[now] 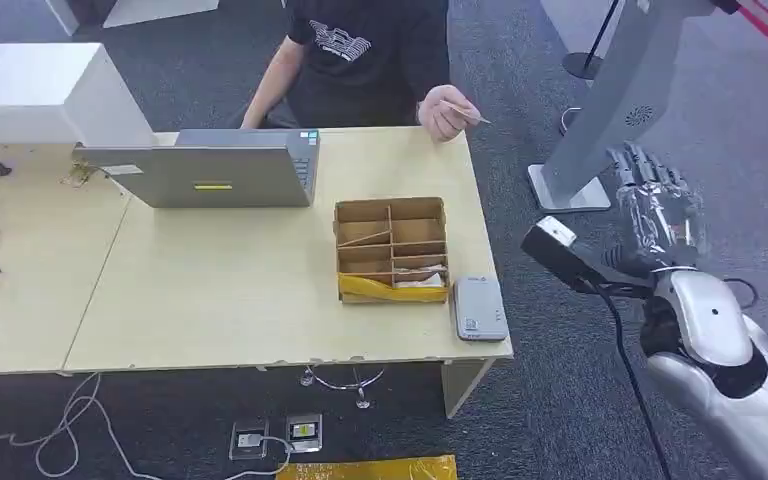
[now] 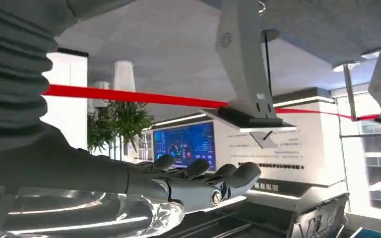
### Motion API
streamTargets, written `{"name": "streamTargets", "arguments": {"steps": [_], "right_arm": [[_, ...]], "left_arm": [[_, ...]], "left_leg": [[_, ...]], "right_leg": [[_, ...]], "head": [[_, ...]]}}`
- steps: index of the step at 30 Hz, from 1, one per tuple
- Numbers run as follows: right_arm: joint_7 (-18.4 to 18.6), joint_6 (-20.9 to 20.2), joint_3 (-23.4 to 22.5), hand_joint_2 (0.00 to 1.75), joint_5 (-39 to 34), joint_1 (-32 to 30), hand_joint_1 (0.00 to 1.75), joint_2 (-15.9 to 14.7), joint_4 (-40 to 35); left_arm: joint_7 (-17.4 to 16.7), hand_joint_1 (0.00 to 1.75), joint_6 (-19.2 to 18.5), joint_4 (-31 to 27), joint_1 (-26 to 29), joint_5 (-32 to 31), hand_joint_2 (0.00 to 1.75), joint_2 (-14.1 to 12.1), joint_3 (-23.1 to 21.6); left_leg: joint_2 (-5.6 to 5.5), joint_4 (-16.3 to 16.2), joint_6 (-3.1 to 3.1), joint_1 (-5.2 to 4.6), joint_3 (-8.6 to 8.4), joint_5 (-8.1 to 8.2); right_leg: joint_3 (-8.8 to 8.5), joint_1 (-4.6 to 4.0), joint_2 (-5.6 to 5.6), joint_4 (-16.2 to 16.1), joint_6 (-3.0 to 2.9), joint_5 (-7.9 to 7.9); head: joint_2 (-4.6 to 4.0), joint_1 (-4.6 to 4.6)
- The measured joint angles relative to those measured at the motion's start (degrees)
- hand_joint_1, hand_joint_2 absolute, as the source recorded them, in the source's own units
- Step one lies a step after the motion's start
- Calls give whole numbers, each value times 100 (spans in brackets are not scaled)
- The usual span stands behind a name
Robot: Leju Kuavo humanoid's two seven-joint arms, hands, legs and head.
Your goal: Pass the card to the sensor for recognition and then transmit it.
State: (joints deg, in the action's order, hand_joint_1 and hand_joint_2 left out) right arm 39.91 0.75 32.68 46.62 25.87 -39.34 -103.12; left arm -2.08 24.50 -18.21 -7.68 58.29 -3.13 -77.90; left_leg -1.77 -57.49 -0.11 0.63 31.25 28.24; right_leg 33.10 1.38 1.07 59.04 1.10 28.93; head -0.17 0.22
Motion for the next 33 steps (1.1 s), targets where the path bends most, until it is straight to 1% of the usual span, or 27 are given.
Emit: {"name": "streamTargets", "arguments": {"steps": [2,8,14,21,31,32,33], "right_arm": [[-44,115,157,175,-17,103,0,113,176],[-216,150,489,175,28,442,0,406,660],[-282,256,743,175,133,644,0,594,996],[-284,288,946,175,151,759,0,745,1246],[-389,393,1217,175,74,1133,0,1158,1781],[-398,410,1243,175,64,1157,82,1180,1825],[-398,430,1268,175,41,1170,175,1200,1860]], "left_arm": [[-37,0,-22,-11,3,-9,0,-2,-2],[-105,0,-13,-37,7,-24,0,-17,-2],[-105,0,63,-96,10,-55,0,-50,-2],[-109,0,77,-149,19,-63,0,-79,-2],[-122,0,77,-208,32,-63,0,-79,-2],[-122,0,77,-208,33,-66,0,-79,-2],[-120,0,74,-208,33,-70,0,-79,-2]], "left_leg": [[0,0,0,0,1,0],[0,0,0,1,0,0],[0,0,-1,1,1,-1],[1,0,-1,1,2,-1],[0,0,-3,1,0,-2],[0,0,-3,1,0,-2],[0,0,-3,1,0,-2]], "right_leg": [[1,0,0,0,0,0],[1,-1,0,0,0,0],[1,-1,0,0,0,0],[1,-1,0,0,0,0],[1,-1,1,1,0,0],[2,-1,1,1,0,0],[1,-1,0,1,0,0]], "head": [[0,2],[0,-2],[0,-2],[0,0],[0,0],[0,0],[0,0]]}}
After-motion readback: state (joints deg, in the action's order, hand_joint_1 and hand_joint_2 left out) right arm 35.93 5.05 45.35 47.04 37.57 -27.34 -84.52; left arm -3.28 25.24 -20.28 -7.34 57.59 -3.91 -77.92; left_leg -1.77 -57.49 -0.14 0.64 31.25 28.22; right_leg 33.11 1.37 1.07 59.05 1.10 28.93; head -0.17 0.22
